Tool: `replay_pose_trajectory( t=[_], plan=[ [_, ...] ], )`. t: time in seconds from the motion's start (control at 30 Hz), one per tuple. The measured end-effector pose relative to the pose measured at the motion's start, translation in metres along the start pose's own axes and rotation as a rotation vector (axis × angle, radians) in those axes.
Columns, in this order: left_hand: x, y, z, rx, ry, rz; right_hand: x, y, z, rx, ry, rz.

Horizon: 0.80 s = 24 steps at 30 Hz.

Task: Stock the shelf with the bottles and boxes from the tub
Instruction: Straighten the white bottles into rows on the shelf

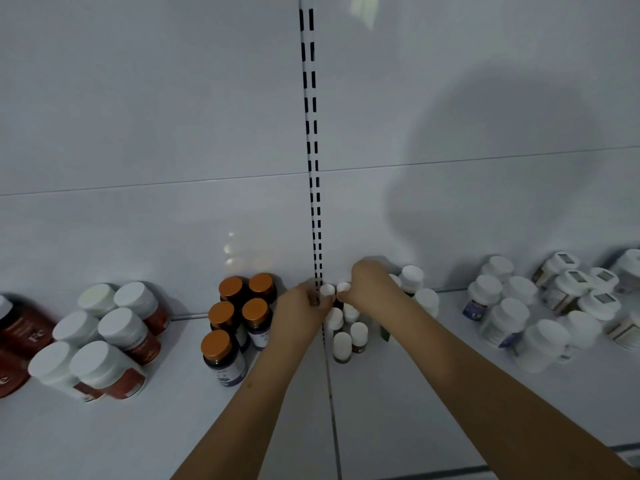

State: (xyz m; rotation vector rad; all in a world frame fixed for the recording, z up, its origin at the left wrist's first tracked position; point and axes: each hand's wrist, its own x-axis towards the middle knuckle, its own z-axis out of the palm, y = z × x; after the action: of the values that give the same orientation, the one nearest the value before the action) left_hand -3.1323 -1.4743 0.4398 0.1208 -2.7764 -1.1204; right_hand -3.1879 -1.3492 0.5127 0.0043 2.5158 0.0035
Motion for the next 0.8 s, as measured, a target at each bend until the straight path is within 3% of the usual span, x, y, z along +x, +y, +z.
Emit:
replay_pose_trajectory(
  t=[0.1,0.3,0.5,0.63,0.8],
  plan=[
    [-0.009,-0.003,0.0,0.007,-0.036,0.02,-0.009,0.001,0.004,-0.074,0.053,-0.036],
    [-0.009,0.006,0.001,0.084,-0.146,0.041,-0.002,0.002,0.013,-0.18,-0.02,-0.048],
    [0.001,0.011,-0.001,0.153,-0.12,0.072,-0.003,0.004,0.005,-0.082,0.07,-0.044],
    [0.003,0.008,0.001,0.166,-0.131,0.077,0.009,0.0,0.013,-0.093,-0.007,-0.085],
    [0.003,-0.001,0.002,0.126,-0.084,0.106,0.005,0.006,0.019,-0.032,0.109,-0.103]
  ],
)
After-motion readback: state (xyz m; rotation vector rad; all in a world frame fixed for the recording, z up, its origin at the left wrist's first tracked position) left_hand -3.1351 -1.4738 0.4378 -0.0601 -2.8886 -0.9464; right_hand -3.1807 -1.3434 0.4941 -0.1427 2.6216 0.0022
